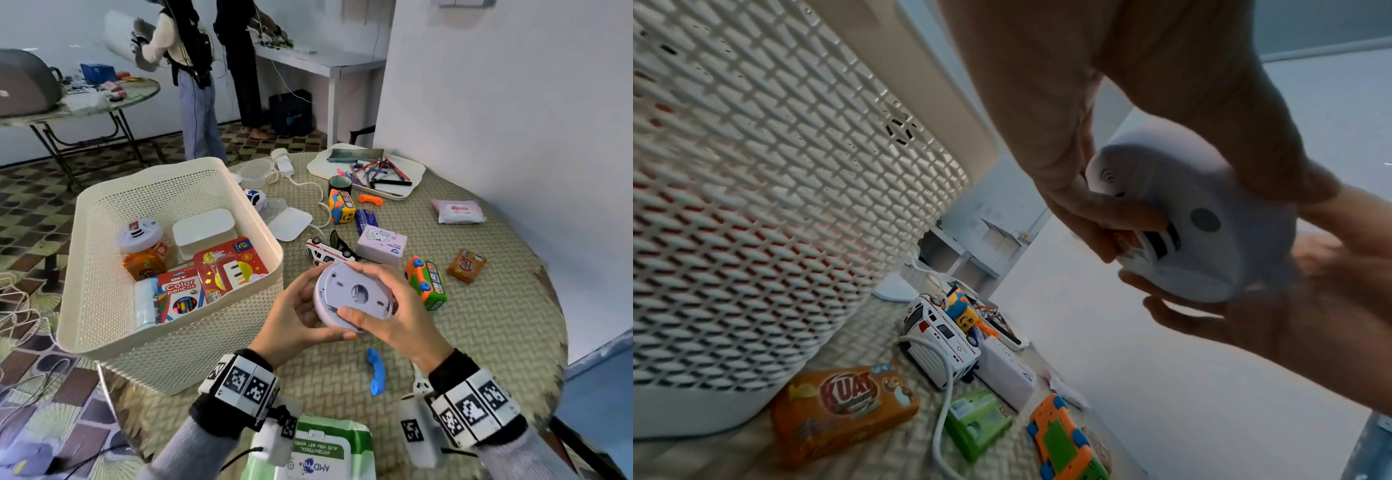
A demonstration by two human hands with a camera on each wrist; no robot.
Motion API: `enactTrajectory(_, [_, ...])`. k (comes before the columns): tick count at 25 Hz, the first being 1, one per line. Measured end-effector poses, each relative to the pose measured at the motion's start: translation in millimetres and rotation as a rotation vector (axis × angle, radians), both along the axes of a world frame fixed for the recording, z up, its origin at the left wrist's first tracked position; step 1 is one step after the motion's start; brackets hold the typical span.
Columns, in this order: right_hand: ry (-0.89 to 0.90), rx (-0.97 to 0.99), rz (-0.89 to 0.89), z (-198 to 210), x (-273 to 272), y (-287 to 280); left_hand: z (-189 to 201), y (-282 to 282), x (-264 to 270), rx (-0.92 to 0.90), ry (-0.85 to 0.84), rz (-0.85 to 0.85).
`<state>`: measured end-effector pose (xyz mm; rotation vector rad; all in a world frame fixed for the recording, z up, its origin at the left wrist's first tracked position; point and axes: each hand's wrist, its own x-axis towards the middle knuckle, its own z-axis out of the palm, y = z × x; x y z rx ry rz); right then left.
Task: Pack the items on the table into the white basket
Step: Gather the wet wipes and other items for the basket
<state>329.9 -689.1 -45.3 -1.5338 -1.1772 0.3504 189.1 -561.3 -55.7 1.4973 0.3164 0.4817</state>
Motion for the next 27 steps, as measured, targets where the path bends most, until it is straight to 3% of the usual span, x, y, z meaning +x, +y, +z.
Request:
enactTrajectory(6, [-0.036, -0.037, 0.06, 9, 4, -1, 9, 6, 1, 0.017, 0.0, -0.094])
enactTrajectory(19, [-0.113, -0.183, 0.093, 10, 6, 4, 13, 19, -6, 0.13, 0.092, -0.109])
enactTrajectory(23, [-0.122, -0.235, 0.19, 8, 8, 4, 14, 19, -8, 0.136, 0.091, -0.1])
enactTrajectory(27, [-0.154, -0.148, 0.107, 7, 5, 4, 15, 21, -8, 0.138, 0.084, -0.093])
